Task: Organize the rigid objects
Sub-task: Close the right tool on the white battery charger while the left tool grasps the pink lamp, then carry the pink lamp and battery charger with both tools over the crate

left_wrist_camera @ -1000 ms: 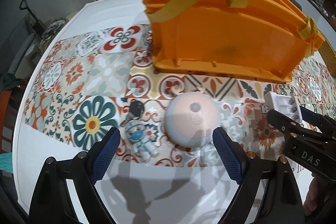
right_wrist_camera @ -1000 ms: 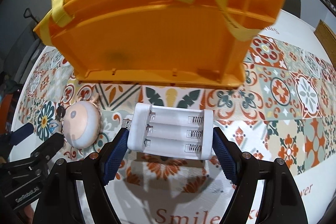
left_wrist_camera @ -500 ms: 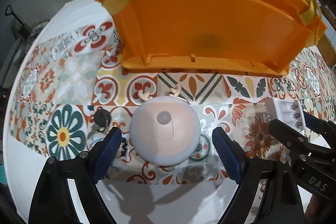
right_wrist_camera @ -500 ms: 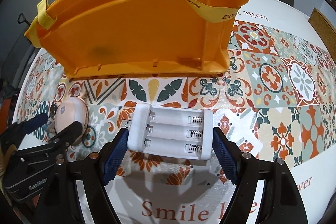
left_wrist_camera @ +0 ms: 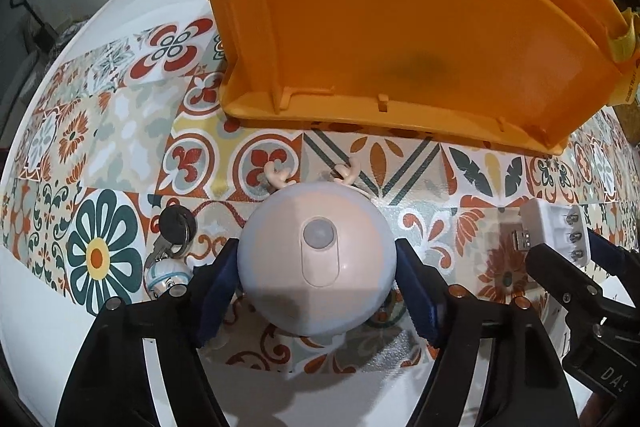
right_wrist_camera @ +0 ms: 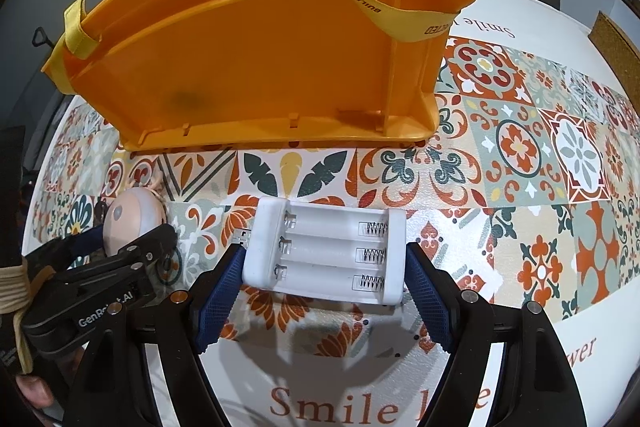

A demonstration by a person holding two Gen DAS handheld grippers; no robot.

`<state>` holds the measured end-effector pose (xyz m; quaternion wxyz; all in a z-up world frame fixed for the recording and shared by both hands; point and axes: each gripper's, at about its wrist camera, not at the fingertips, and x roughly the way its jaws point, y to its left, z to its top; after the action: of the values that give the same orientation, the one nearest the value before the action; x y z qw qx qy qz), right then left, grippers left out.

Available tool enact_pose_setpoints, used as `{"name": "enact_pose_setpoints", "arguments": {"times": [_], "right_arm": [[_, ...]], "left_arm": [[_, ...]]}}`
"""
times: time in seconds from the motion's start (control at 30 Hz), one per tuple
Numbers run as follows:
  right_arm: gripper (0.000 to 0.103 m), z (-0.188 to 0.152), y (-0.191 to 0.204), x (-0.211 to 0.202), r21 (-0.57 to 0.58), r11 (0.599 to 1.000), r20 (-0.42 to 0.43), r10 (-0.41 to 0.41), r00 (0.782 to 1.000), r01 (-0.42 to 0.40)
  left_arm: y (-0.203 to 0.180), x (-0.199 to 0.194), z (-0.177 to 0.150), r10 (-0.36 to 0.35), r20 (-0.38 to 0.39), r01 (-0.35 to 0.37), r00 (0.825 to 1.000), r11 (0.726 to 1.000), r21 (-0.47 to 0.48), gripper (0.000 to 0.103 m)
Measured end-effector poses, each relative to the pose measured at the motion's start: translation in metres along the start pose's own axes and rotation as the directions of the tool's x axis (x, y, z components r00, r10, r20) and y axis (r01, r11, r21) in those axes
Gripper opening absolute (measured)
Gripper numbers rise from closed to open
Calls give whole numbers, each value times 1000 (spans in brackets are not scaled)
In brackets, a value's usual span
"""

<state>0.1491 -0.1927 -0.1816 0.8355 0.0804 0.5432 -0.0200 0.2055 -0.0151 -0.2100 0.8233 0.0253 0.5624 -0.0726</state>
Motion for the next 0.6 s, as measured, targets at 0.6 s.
{"name": "enact_pose_setpoints", "arguments": {"times": [0.6], "right_arm": [[79, -2, 3, -29, -16, 1000, 52, 19, 998, -18]], "left_arm": [[-4, -57, -19, -5, 101, 4, 995, 1000, 13, 74]]}}
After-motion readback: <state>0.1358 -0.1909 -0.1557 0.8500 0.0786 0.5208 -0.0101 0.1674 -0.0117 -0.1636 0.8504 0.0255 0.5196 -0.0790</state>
